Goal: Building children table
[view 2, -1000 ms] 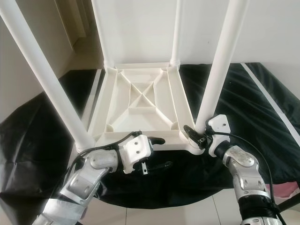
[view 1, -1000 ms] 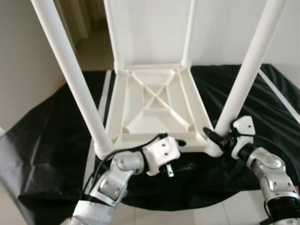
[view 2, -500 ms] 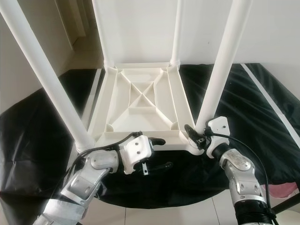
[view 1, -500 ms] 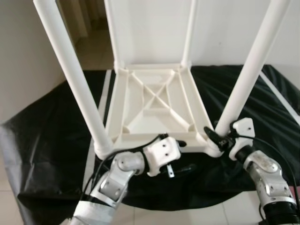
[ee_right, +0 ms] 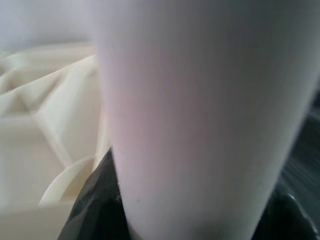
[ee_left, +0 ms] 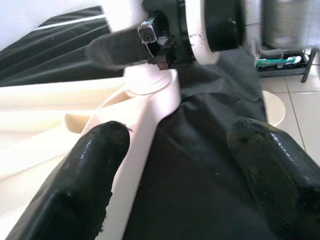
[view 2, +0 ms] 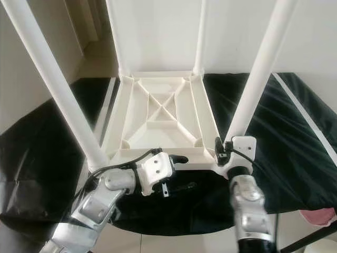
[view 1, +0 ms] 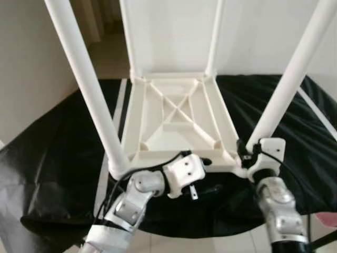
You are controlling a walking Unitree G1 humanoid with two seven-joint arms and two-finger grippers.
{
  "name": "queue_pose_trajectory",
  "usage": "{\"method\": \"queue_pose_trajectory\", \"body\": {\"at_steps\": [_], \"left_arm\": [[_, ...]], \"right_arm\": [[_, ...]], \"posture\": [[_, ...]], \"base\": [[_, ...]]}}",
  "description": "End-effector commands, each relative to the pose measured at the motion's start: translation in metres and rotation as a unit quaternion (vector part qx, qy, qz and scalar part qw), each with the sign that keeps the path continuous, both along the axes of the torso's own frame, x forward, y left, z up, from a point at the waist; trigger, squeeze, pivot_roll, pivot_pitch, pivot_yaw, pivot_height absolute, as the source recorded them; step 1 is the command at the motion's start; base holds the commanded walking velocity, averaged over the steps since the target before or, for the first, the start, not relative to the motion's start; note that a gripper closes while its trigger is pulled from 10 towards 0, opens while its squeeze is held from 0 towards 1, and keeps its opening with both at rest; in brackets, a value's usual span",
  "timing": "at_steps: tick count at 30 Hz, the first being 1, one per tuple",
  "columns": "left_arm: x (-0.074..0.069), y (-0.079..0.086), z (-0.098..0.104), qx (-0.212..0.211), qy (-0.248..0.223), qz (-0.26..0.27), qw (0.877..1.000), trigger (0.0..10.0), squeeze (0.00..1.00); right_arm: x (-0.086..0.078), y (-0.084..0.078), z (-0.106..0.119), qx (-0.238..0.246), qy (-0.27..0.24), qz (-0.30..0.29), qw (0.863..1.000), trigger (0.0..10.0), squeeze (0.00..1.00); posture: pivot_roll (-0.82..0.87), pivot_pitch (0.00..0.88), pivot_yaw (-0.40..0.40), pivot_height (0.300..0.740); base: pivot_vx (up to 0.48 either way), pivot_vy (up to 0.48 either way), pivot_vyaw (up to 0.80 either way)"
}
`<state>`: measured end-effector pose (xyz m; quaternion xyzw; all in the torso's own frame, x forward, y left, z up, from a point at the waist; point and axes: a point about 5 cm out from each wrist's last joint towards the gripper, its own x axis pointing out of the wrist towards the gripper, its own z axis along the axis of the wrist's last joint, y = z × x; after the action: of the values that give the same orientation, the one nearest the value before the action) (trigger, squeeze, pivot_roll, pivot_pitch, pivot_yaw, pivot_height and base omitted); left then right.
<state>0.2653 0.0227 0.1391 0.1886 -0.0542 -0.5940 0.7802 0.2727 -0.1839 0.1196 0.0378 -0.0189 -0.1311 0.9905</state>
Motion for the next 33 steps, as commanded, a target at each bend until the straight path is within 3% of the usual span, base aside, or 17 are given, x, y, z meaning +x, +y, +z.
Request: {"method": "queue_pose_trajectory", "body": {"at_steps": [1,16,17,24,33], "left_arm": [[0.008,0.002,0.002,-0.013,-0.019,0.060,0.998,10.0,0.00],[0.007,0.003,-0.001,-0.008,-0.018,0.055,0.998,10.0,0.00],[0.007,0.004,-0.002,-0.009,-0.017,0.055,0.998,10.0,0.00],[0.006,0.013,0.001,-0.013,-0.012,0.052,0.999,10.0,0.00],[0.012,0.023,0.006,-0.011,-0.017,0.066,0.998,10.0,0.00]], "right_arm": [[-0.013,-0.004,-0.031,0.040,0.078,-0.074,0.993,10.0,0.00],[-0.009,0.002,-0.016,0.019,0.055,-0.024,0.998,10.0,0.00],[-0.010,0.008,-0.008,0.011,0.031,0.011,0.999,10.0,1.00],[-0.010,0.007,0.011,-0.018,-0.032,0.077,0.996,10.0,1.00],[-0.012,0.000,0.013,-0.051,-0.040,0.133,0.989,10.0,1.00]], "posture": [[-0.12,0.000,0.028,0.740],[-0.12,0.000,0.037,0.740],[-0.11,0.000,0.037,0.740],[-0.10,0.014,0.031,0.740],[-0.09,0.033,0.021,0.740]], "base": [[0.000,0.000,0.00],[0.000,0.000,0.00],[0.000,0.000,0.00],[0.000,0.000,0.00],[0.000,0.000,0.00]]}}
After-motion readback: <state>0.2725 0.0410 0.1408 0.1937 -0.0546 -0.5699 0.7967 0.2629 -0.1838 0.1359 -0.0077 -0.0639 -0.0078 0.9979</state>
